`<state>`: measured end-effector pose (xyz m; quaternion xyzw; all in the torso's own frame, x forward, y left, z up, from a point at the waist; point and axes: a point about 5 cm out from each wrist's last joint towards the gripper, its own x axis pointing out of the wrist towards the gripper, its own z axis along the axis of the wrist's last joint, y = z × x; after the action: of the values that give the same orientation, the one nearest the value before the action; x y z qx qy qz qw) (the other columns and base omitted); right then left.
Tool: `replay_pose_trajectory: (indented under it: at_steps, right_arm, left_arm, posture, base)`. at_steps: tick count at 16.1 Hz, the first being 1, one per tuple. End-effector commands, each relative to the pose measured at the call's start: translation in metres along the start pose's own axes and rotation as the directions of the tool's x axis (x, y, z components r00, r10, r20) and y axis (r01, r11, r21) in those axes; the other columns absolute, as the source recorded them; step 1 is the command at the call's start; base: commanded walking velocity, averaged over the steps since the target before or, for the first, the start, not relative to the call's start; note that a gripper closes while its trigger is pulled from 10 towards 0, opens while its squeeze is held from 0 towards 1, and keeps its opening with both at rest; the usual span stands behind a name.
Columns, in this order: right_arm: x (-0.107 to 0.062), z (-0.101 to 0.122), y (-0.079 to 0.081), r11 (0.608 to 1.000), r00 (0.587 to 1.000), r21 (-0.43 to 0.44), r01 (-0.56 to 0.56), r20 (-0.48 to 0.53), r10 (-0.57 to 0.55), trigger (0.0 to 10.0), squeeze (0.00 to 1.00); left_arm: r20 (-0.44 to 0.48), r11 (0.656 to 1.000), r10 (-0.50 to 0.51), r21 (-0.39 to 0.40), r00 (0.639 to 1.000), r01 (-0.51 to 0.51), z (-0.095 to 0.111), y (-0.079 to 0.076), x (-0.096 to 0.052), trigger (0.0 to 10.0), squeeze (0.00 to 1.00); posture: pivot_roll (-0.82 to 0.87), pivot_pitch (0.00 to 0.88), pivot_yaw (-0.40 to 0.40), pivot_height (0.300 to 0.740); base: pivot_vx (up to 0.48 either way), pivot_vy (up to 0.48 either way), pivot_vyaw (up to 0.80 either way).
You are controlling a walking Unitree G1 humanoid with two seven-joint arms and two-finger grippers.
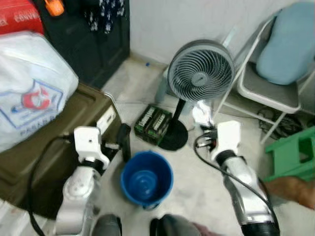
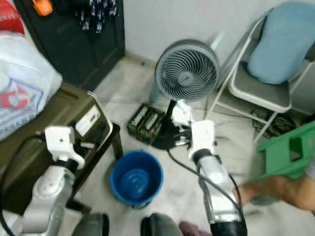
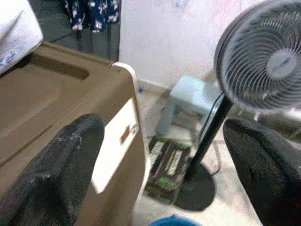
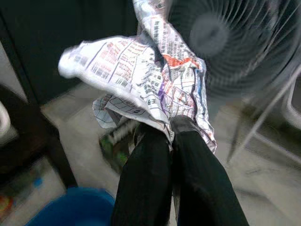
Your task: Clean up the room
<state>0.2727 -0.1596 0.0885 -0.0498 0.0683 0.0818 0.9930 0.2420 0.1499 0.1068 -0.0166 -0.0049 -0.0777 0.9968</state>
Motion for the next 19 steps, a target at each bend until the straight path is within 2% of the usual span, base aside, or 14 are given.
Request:
replay_pose_trajectory:
  at_steps: [1,3,4,6,8,9,10,12,14,17,19]
  right_arm:
    - [-0.003,-0.012,-0.008,0.999,0.997,-0.009,0.046,-0.069,-0.046,10.0,0.00]
    - [0.001,-0.022,-0.015,0.996,0.986,0.010,0.093,-0.137,-0.090,10.0,0.00]
    - [0.002,-0.023,-0.015,0.995,0.984,0.017,0.101,-0.150,-0.097,10.0,0.00]
    - [0.009,-0.029,-0.014,0.994,0.973,0.008,0.112,-0.203,-0.108,10.0,0.00]
    - [0.016,-0.038,-0.019,0.985,0.946,-0.006,0.175,-0.276,-0.170,10.0,0.00]
    - [0.024,-0.044,-0.021,0.977,0.925,0.024,0.210,-0.328,-0.191,10.0,0.00]
    - [0.026,-0.045,-0.021,0.975,0.922,0.039,0.219,-0.336,-0.194,10.0,0.00]
    - [0.034,-0.052,-0.015,0.973,0.905,0.062,0.221,-0.386,-0.181,10.0,0.00]
    - [0.038,-0.056,-0.009,0.969,0.896,0.096,0.228,-0.411,-0.170,10.0,0.00]
    - [0.048,-0.058,-0.001,0.960,0.876,0.134,0.244,-0.456,-0.159,10.0,0.00]
    - [0.053,-0.057,0.001,0.956,0.876,0.162,0.245,-0.459,-0.146,10.0,0.00]
  left_arm:
    - [0.003,0.998,-0.057,0.036,0.998,0.057,-0.001,-0.006,-0.003,10.0,0.00]
    - [0.004,0.963,-0.238,0.129,0.971,0.236,0.004,-0.017,-0.012,10.0,0.00]
    - [-0.004,0.950,-0.275,0.151,0.961,0.272,0.004,-0.018,-0.015,10.0,0.00]
    - [-0.045,0.892,-0.400,0.210,0.915,0.401,0.004,-0.023,-0.019,10.0,0.00]
    - [-0.055,0.885,-0.414,0.209,0.908,0.416,0.005,-0.019,-0.024,10.0,0.00]
    - [-0.070,0.881,-0.420,0.209,0.905,0.425,0.005,-0.017,-0.027,10.0,0.00]
    - [-0.077,0.877,-0.428,0.205,0.900,0.435,0.004,-0.016,-0.029,10.0,0.00]
    - [-0.110,0.847,-0.494,0.163,0.863,0.506,0.000,-0.018,-0.034,10.0,0.00]
    - [-0.112,0.836,-0.517,0.148,0.849,0.528,0.000,-0.018,-0.039,10.0,0.00]
    - [-0.132,0.824,-0.521,0.177,0.843,0.538,0.001,-0.013,-0.047,10.0,0.00]
    - [-0.139,0.830,-0.507,0.188,0.851,0.526,0.001,-0.006,-0.050,10.0,0.00]
  posture:
    - [0.00,0.166,-0.092,0.740]
    - [0.02,0.177,-0.079,0.740]
    - [0.02,0.180,-0.076,0.740]
    - [0.04,0.192,-0.062,0.740]
    - [0.06,0.205,-0.052,0.740]
    - [0.08,0.220,-0.049,0.740]
    - [0.08,0.228,-0.046,0.740]
    - [0.10,0.246,-0.040,0.740]
    - [0.12,0.256,-0.033,0.740]
    - [0.15,0.277,-0.020,0.740]
    - [0.16,0.288,-0.010,0.740]
  base:
    - [0.000,0.000,0.00]
    - [0.000,0.000,0.00]
    - [0.000,0.000,0.00]
    - [0.000,0.000,0.00]
    - [0.000,0.000,0.00]
    - [0.000,0.000,0.00]
    - [0.000,0.000,0.00]
    - [0.000,0.000,0.00]
    - [0.000,0.000,0.00]
    - [0.000,0.000,0.00]
    - [0.000,0.000,0.00]
